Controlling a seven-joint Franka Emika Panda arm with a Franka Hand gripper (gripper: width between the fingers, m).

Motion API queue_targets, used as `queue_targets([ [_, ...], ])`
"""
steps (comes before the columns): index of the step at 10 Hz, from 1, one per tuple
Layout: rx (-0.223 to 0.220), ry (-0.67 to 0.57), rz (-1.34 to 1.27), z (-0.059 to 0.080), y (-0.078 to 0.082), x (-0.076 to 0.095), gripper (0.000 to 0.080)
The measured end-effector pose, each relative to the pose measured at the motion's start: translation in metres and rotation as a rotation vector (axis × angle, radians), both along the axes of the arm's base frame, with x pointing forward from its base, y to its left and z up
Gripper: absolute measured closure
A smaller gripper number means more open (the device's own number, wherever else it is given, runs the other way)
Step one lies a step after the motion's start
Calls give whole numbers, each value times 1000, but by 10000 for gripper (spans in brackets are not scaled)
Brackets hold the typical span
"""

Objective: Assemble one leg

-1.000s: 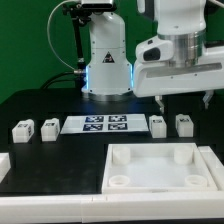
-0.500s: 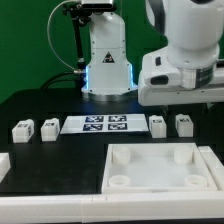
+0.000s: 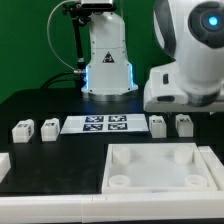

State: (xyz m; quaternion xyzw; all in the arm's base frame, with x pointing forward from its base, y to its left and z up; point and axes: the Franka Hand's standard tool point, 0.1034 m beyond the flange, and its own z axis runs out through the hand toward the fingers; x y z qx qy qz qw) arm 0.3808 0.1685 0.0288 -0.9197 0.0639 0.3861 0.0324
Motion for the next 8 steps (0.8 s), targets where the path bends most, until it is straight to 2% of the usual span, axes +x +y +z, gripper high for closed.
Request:
queue_targets([
  [3,-1,3,-4,-16,0,-8,151],
  [6,-1,1,1,-20,3,-9,151],
  [7,-1,1,1,-20,3,-9,241],
  [8,-1,1,1,-20,3,-9,241],
])
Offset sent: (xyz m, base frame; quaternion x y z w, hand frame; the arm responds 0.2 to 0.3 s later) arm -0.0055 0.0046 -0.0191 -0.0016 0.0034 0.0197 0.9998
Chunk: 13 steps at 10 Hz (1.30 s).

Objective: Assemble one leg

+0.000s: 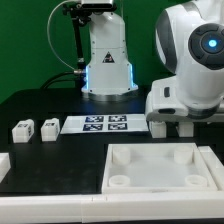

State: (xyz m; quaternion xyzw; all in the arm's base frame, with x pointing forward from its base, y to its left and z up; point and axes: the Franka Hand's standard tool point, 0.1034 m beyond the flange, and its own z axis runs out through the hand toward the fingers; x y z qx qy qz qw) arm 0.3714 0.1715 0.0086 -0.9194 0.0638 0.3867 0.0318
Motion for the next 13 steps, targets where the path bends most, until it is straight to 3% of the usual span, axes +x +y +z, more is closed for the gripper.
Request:
queue_targets([
  [1,0,0,0,0,0,0,426],
  [2,0,0,0,0,0,0,511],
  [6,0,0,0,0,0,0,511],
  [7,18,14,44,9,-6,4,511],
  [8,43,-3,100,40,-16,32,511],
  [10,110,-92,138,89,-30,75,510],
  [11,121,-97,155,113,-35,88,510],
  [12,109,-124,147,122,-32,94,509],
  [13,101,-272,137,115,-31,104,509],
])
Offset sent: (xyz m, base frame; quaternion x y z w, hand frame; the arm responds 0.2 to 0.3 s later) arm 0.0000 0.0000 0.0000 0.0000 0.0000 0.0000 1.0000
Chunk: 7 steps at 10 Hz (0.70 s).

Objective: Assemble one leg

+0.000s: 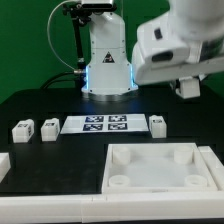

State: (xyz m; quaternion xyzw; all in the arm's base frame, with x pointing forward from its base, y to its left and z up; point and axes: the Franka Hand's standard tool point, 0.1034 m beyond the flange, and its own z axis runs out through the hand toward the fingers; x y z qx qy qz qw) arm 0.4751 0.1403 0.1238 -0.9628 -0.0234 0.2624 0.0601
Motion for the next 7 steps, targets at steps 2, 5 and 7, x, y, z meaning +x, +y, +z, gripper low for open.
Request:
queue_targets([
  [2,10,-184,10,-2,-5,5,509],
  [5,60,-474,73,18,-20,80,509],
  [7,62,-701,65,26,-14,103,509],
])
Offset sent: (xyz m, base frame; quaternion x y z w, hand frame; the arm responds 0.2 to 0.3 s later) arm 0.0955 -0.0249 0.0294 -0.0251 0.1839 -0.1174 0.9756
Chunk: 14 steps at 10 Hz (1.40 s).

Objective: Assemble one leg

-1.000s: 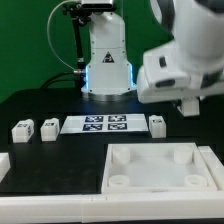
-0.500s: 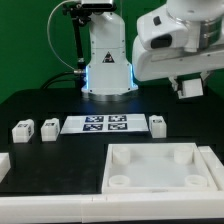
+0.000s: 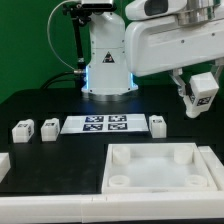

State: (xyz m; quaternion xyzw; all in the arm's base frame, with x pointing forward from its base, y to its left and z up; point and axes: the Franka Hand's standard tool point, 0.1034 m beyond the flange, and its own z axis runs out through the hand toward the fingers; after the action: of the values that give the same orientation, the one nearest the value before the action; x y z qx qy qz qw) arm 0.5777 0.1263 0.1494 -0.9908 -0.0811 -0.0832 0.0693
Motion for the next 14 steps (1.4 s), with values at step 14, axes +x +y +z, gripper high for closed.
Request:
queue_targets([
  [14,-36,-473,9,-33,-32,24,509],
])
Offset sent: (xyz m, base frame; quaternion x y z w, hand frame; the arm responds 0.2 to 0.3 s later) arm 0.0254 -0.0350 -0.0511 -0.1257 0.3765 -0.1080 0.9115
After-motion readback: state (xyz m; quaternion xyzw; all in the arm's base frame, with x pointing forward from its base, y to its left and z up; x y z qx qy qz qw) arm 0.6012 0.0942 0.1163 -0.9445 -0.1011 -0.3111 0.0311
